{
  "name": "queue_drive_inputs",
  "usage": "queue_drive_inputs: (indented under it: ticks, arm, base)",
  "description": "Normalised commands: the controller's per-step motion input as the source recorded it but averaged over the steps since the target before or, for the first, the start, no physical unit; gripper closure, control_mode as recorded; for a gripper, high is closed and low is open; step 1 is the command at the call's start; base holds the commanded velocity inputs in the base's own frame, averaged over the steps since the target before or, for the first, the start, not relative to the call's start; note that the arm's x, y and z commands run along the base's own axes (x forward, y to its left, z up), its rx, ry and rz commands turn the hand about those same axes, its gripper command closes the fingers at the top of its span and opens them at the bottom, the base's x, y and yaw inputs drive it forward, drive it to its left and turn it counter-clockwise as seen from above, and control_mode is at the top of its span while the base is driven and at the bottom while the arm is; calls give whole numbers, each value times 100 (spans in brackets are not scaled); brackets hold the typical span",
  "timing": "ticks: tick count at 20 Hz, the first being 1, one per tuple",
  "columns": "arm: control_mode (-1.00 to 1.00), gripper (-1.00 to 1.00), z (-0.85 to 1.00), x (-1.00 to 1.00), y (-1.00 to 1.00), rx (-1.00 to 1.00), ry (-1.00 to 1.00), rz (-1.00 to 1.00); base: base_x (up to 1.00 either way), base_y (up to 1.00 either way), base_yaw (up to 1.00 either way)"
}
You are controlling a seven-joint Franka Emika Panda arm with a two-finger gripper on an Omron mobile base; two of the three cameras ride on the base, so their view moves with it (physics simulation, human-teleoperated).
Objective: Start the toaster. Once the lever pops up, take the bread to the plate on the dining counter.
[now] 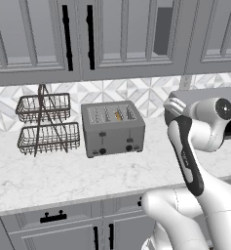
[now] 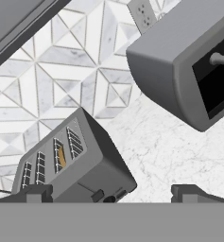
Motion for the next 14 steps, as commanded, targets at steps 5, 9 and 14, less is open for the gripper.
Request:
queue_drive_inputs:
  ticks: [5, 9, 14]
  arm:
    - [-100, -100, 0, 0, 0, 0, 0, 0]
    - [-100, -100, 0, 0, 0, 0, 0, 0]
    - [-100, -100, 0, 0, 0, 0, 0, 0]
  base:
    - [0, 0, 0]
    - [0, 0, 0]
    - [0, 0, 0]
